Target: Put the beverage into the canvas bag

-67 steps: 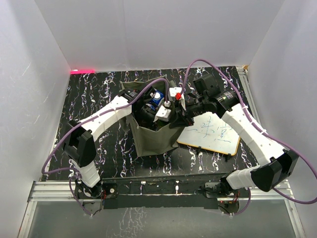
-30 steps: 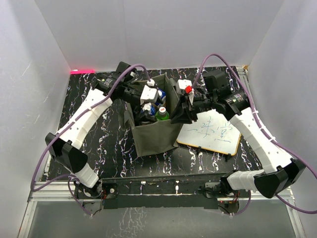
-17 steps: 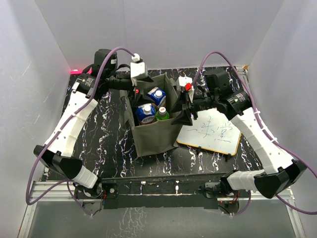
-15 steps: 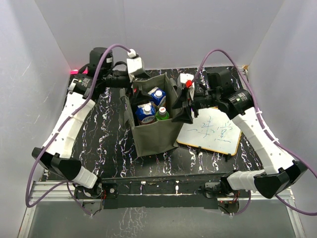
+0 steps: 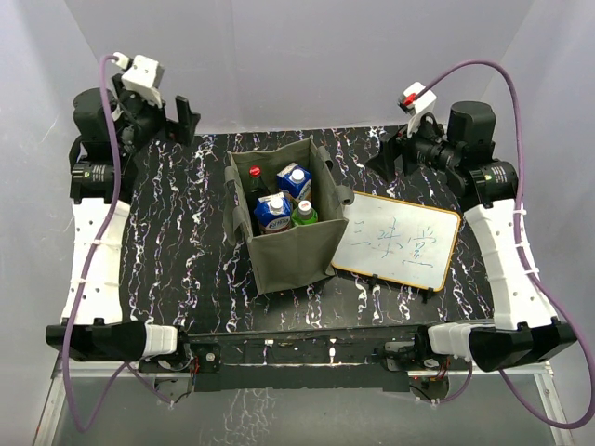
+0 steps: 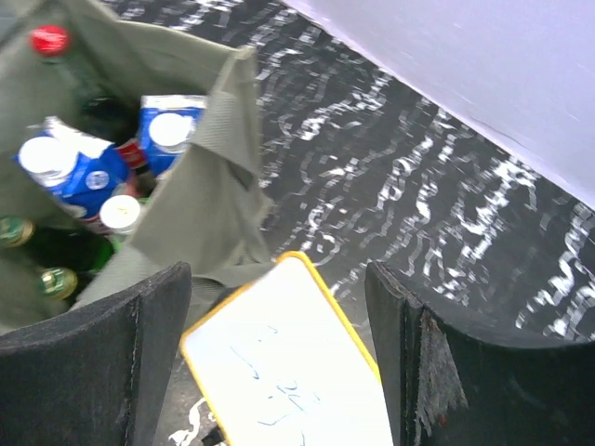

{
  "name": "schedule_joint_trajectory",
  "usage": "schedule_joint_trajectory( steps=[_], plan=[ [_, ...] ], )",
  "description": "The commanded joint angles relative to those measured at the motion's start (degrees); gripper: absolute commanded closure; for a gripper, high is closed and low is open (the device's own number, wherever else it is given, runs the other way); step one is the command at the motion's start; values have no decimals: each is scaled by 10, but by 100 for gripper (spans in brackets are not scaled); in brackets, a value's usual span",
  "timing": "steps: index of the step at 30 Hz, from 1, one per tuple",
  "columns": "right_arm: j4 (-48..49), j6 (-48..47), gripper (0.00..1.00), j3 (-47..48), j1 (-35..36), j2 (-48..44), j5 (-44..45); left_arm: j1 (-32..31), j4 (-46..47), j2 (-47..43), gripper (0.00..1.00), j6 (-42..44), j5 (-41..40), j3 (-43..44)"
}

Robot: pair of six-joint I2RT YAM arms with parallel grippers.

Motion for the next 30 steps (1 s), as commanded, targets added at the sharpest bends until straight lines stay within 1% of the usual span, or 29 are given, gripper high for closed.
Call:
schedule_joint_trajectory(
  steps=[1, 5, 7, 8, 9, 12, 16, 20, 24, 27, 30],
  plan=[
    [42, 19, 21, 19, -4, 5, 154, 32, 52, -30, 3, -67, -54, -38],
    [54, 13, 17, 17, -3, 22, 212, 39, 84, -40, 3, -70, -69, -86],
    [61, 12, 10, 16, -3, 31, 232, 39, 102, -42, 3, -71, -85, -103],
    [63, 12, 3, 16, -3, 37, 238, 39, 110, -44, 3, -71, -95, -111],
    [65, 12, 1, 16, -3, 43, 242, 38, 128, -46, 3, -73, -115, -120],
    [69, 14, 1, 14, -4, 57, 244, 39, 163, -50, 3, -79, -140, -146],
    [84, 29, 1, 6, -3, 72, 253, 39, 202, -53, 3, -90, -144, -183],
    [136, 64, 1, -24, -4, 71, 282, 39, 219, -54, 3, -122, -144, -204],
    [216, 78, 1, -80, -3, 49, 307, 39, 208, -51, 3, -136, -163, -202],
    [271, 82, 1, -113, -4, 30, 300, 39, 189, -48, 3, -119, -163, -192],
    [309, 89, 1, -126, -3, 24, 302, 38, 162, -43, 3, -89, -154, -176]
  ],
)
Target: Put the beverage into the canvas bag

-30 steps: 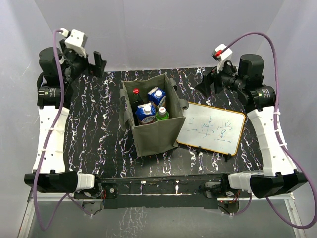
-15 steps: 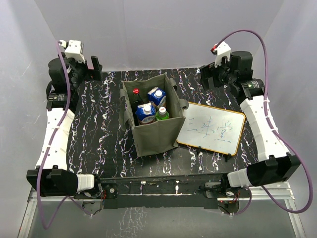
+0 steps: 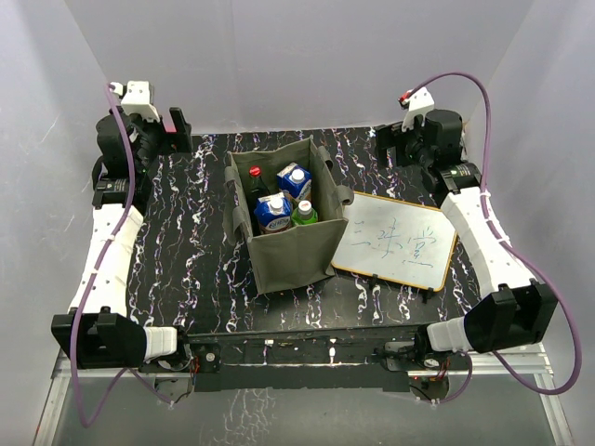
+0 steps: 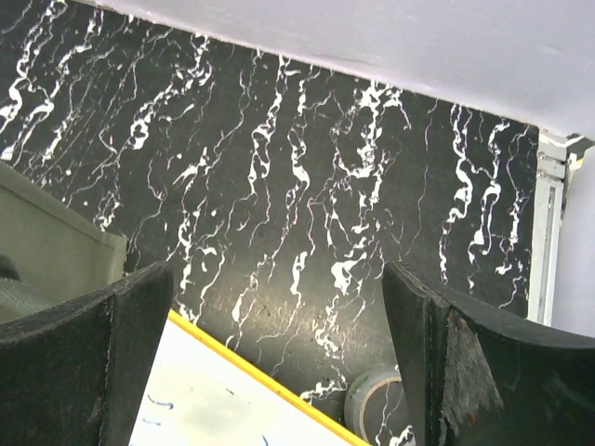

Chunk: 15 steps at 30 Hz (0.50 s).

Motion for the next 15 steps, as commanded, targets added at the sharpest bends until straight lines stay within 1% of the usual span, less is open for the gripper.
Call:
schedule_joint_trajectory(
  steps=[1, 3, 7, 11, 15],
  plan=[
    [136, 20, 1, -10, -2, -38, 16, 3, -28, -12, 3, 36, -1, 35],
    [161, 17, 1, -23, -2, -43, 22, 4, -38, -13, 3, 46, -4, 38],
    [192, -17, 1, -54, -2, -57, 28, 4, -38, -14, 3, 42, 8, 30],
    [201, 0, 1, -78, -8, -69, 47, 4, -20, -16, 3, 26, 18, 12],
    [198, 10, 1, -99, -16, -87, 39, 4, -22, -21, 3, 7, 9, 0]
  ],
)
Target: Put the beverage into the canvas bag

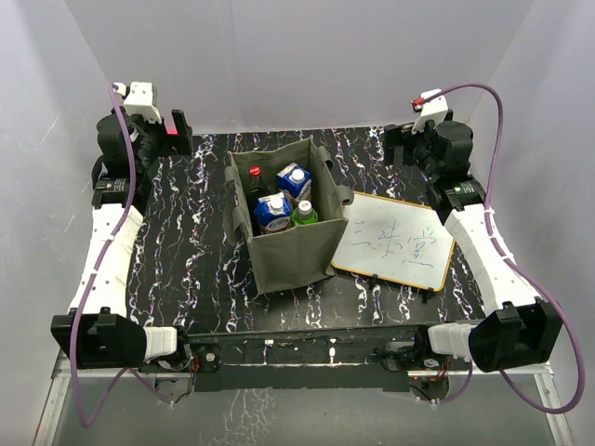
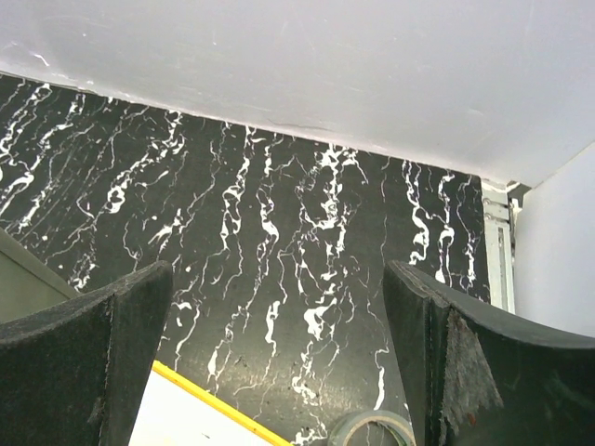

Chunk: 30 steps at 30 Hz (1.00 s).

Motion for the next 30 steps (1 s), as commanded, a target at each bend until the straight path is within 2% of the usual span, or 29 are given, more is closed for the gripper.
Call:
schedule_joint_trajectory(
  steps=[1, 5, 12, 19, 24, 30],
  plan=[
    [41, 8, 1, -15, -11, -33, 4, 5, 0, -23, 3, -24, -2, -10],
    [19, -14, 1, -13, -13, -50, -14, 11, -7, -40, 3, -27, 0, -15],
    [20, -22, 1, -45, -31, -84, -34, 19, 6, -80, 3, -6, 54, -64],
    [0, -38, 1, -58, -39, -112, -53, 19, 24, -105, 3, -2, -14, -81],
    [-15, -49, 1, -53, -39, -127, -57, 19, 2, -113, 3, 2, -48, -65],
    [41, -52, 1, -78, -39, -133, -53, 19, -16, -99, 3, 13, -26, -29]
  ],
)
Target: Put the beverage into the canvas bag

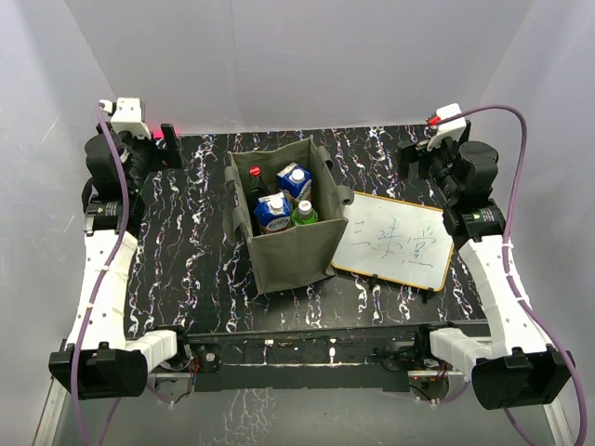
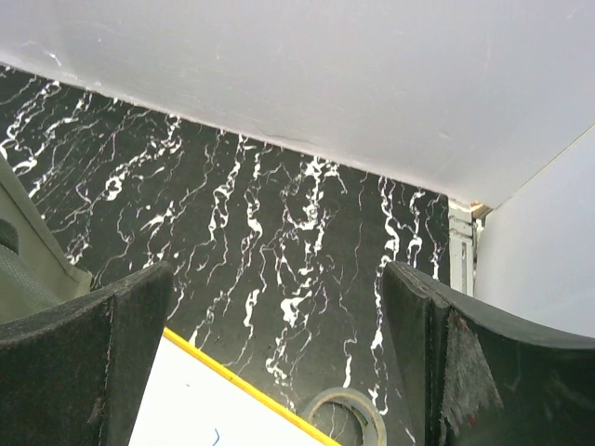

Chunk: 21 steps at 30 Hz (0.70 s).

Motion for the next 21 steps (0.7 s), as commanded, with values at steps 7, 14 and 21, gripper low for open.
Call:
schedule_joint_trajectory(
  steps=[7, 14, 21],
  plan=[
    [103, -1, 1, -68, -8, -42, -11, 3, -27, -1, 3, 1, 27, 55],
    [39, 9, 1, -21, -14, -36, -43, 9, -91, -3, 3, 24, 39, 87],
    [-33, 18, 1, 37, -20, -19, 25, 13, -137, -5, 3, 30, 64, 112]
  ],
)
